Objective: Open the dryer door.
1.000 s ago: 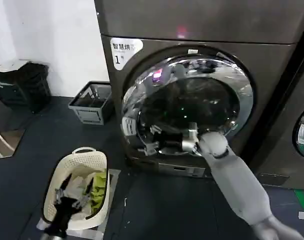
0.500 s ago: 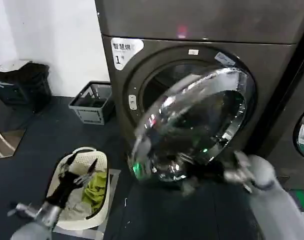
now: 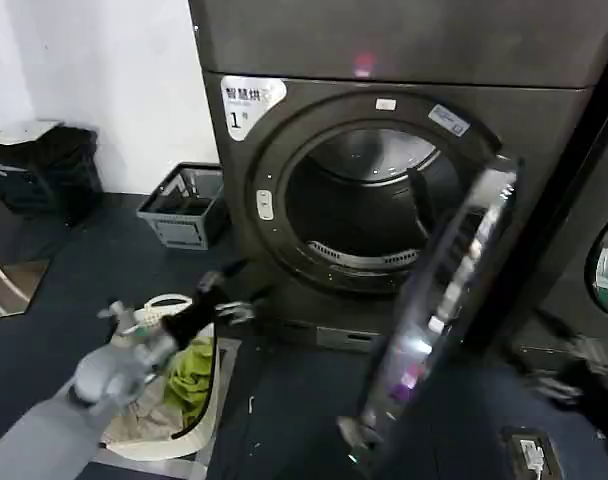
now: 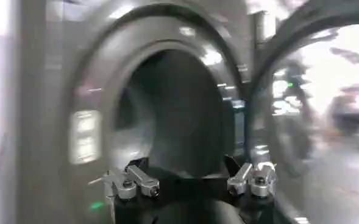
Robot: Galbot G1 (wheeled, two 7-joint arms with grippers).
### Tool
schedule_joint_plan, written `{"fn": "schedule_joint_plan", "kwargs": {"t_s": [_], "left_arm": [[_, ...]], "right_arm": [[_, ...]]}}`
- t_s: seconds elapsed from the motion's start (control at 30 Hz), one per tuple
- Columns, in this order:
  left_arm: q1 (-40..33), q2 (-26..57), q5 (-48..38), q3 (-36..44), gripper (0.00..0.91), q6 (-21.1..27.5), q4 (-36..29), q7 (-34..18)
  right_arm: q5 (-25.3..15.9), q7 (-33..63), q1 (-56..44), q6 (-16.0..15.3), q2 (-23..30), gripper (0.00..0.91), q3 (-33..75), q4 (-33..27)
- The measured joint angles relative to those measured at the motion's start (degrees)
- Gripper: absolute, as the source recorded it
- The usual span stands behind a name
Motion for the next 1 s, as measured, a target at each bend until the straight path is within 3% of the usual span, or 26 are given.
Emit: {"fn": "schedule_joint_plan", "kwargs": {"t_s": [0.17, 0.37, 0.53, 1.0], "left_arm": [[-8.74, -1.2, -1.83, 12.72, 0.907, -0.67, 0.9, 0.56], [-17.94, -4.79, -4.63, 26.07, 0.907, -2.67, 3.34, 1.5], [-23.76, -9.25, -5.41, 33.27, 0.907, -2.79, 4.85, 1.48], [-34.09, -18.07, -7.65, 43.78, 0.907, -3.01, 8.77, -1.53]], "right_arm": [[-2.28, 15.79, 0.32, -1.32, 0.37, 0.907, 4.16, -1.54], [-5.19, 27.67, 0.49, -3.23, -2.26, 0.907, 12.22, -4.63], [-7.54, 29.79, -0.11, -4.46, -5.24, 0.907, 20.08, -6.98], [-7.31, 32.24, -1.21, -9.19, -9.33, 0.907, 34.11, -9.84]]}}
